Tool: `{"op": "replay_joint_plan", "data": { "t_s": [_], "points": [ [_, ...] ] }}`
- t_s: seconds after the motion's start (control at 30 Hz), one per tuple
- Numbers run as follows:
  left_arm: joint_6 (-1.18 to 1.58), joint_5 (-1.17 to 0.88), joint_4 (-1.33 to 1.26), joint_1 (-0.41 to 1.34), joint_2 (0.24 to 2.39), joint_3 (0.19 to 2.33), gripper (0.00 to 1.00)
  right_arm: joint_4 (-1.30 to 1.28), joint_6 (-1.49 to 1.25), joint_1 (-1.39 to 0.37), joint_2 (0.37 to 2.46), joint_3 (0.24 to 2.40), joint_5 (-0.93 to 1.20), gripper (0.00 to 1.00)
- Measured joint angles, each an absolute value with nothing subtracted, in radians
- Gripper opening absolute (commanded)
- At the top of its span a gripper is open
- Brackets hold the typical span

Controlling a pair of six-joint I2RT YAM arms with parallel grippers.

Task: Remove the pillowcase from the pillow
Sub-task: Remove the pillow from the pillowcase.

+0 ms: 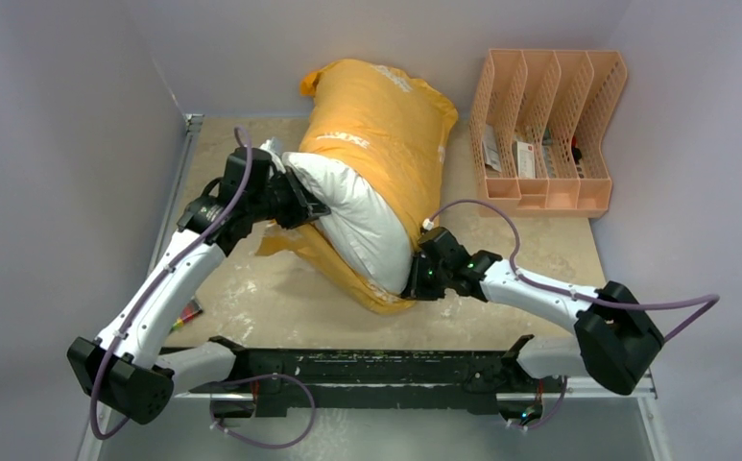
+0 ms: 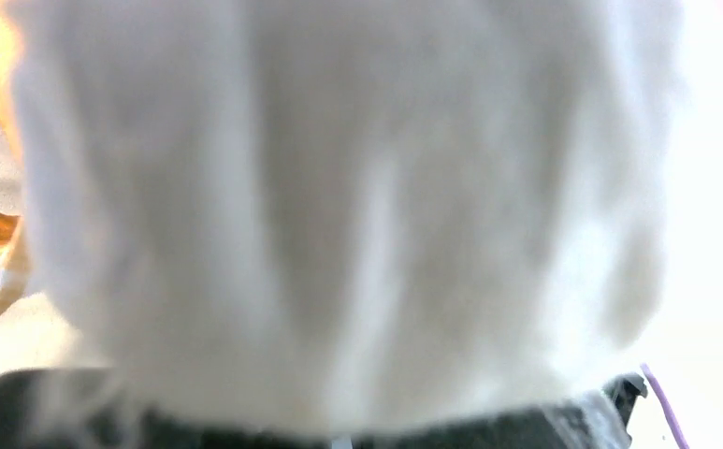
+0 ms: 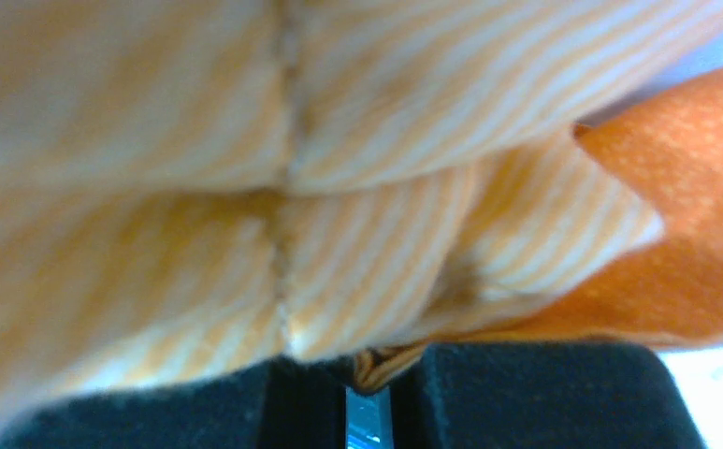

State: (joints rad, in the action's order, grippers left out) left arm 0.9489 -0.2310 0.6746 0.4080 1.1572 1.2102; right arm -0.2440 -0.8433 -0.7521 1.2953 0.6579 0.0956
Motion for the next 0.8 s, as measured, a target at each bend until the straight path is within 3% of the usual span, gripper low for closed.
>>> {"op": "replay_joint_plan", "data": {
  "t_s": [0.3,0.4,0.5,0.67,0.8],
  "points": [
    [0.952,-0.212,0.679,0.406,1.135,1.229,0.00,-0.202,-0.842,-0.755,1.192,0.601,0.014,0.15],
    [0.966,-0.209,0.670,0.404,1.125,1.232,0.00,-0.146,-0.845,-0.754,1.087,0.530,0.017,0.31],
    [0.995,-0.210,0.649,0.398,1.112,1.232,0.00,-0.090,-0.843,-0.752,1.017,0.474,0.042,0.41],
    [1.064,-0.218,0.537,0.386,1.073,1.179,0.00,0.040,-0.859,-0.746,0.931,0.400,0.180,0.76],
    [1.088,-0.221,0.467,0.377,1.060,1.156,0.00,0.028,-0.987,-0.745,0.810,0.376,0.209,0.81]
  ]
}}
